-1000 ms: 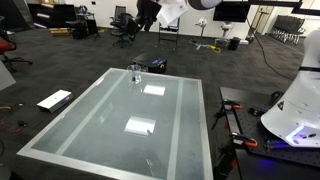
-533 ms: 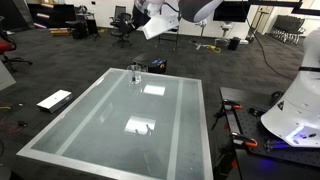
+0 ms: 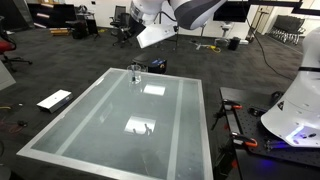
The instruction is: Remove the black marker from the glass and put it on the table
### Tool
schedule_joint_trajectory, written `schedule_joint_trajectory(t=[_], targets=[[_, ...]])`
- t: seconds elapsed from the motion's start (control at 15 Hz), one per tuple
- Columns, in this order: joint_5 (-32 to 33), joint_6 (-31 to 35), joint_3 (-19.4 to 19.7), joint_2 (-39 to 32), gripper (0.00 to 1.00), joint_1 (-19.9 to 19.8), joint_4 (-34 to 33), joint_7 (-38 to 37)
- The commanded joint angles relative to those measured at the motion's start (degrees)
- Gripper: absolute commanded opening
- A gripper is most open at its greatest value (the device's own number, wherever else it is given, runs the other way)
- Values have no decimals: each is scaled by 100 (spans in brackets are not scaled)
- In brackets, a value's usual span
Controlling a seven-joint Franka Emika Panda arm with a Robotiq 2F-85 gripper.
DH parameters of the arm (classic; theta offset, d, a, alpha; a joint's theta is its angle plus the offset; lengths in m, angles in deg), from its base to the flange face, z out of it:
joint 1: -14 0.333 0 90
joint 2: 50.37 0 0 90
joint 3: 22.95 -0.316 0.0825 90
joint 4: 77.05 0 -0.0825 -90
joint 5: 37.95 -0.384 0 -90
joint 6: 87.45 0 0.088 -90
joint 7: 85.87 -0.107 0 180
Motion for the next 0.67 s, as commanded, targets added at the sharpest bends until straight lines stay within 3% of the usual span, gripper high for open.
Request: schedule_joint_trajectory(t=[0.0,0.6], targets=[[46,-81,77,33,100,32,-26,-170],[565,-256,195,-575,100,114,-336,-2737]])
